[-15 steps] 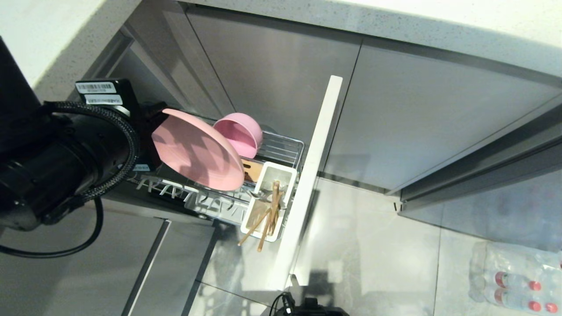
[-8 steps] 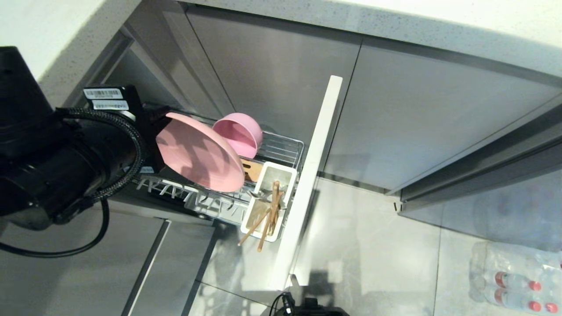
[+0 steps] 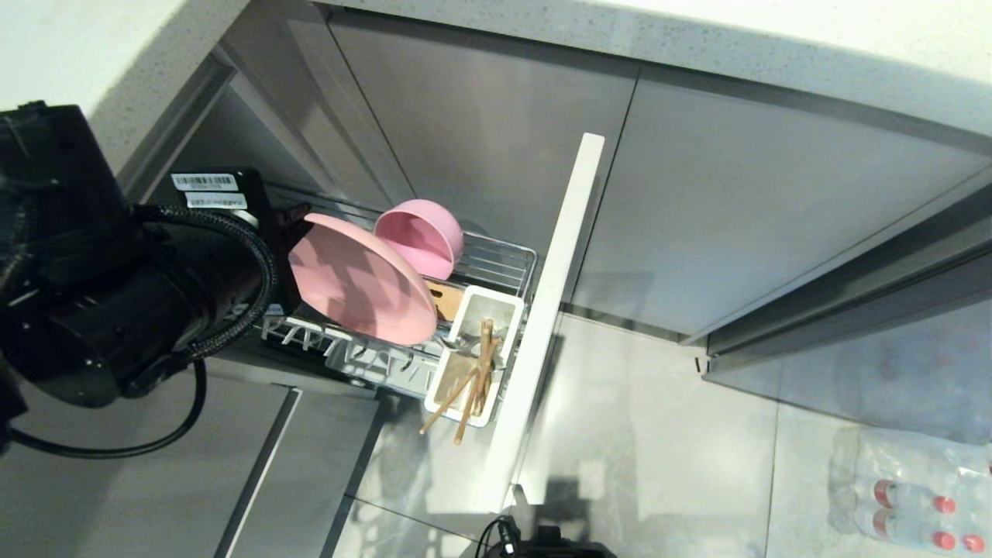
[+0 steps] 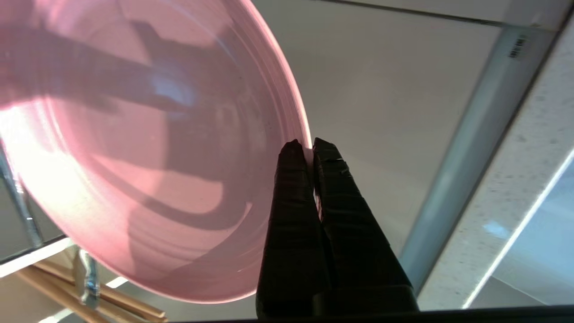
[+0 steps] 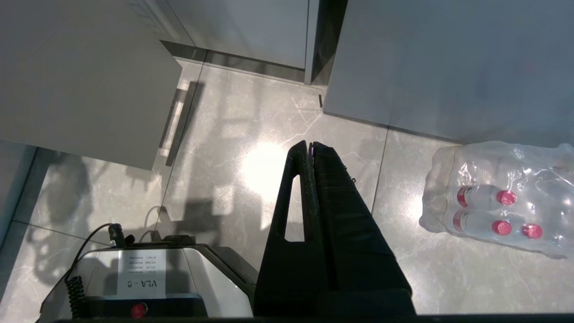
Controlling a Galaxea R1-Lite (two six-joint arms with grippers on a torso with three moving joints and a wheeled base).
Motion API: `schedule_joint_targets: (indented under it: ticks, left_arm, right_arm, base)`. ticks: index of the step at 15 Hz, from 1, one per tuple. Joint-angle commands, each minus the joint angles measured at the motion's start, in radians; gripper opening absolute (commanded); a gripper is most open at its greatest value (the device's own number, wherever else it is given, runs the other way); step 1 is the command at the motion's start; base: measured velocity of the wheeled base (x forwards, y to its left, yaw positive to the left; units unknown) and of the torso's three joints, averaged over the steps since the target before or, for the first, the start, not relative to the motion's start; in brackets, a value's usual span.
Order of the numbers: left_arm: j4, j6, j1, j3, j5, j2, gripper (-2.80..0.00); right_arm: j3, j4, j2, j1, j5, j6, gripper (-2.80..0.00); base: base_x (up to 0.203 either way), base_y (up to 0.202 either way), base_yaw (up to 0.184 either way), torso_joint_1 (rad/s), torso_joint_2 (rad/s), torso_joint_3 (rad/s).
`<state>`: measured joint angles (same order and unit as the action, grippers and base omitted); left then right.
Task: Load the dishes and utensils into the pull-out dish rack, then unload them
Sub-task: Pick up the plate and place it in the cupboard
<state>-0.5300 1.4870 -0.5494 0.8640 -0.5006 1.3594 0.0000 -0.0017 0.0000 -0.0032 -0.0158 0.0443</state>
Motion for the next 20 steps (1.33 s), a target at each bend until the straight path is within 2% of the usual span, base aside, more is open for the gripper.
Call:
schedule_joint_targets:
  ticks: [1, 10, 20]
  left_arm:
    - [0.001, 0.009, 0.003, 0.000, -0.004, 0.007, -2.80]
    - [0.032, 0.010, 0.024, 0.000, -0.005, 0.036, -2.80]
    - [0.142, 0.029, 0.035, 0.003, -0.004, 0.072, -2.80]
  right_arm:
    - [0.000, -0.001, 0.000, 0.000, -0.001, 0.000, -2.80]
    - [0.000, 0.000, 0.000, 0.000, -0.001, 0.000, -2.80]
    - [0.000, -0.001, 0.000, 0.000, 0.000, 0.000, -2.80]
  base:
    - [0.000, 0.000, 0.000, 0.000, 0.00, 0.000]
    - [0.000, 0.000, 0.000, 0.000, 0.00, 0.000]
    - [0.000, 0.000, 0.000, 0.000, 0.00, 0.000]
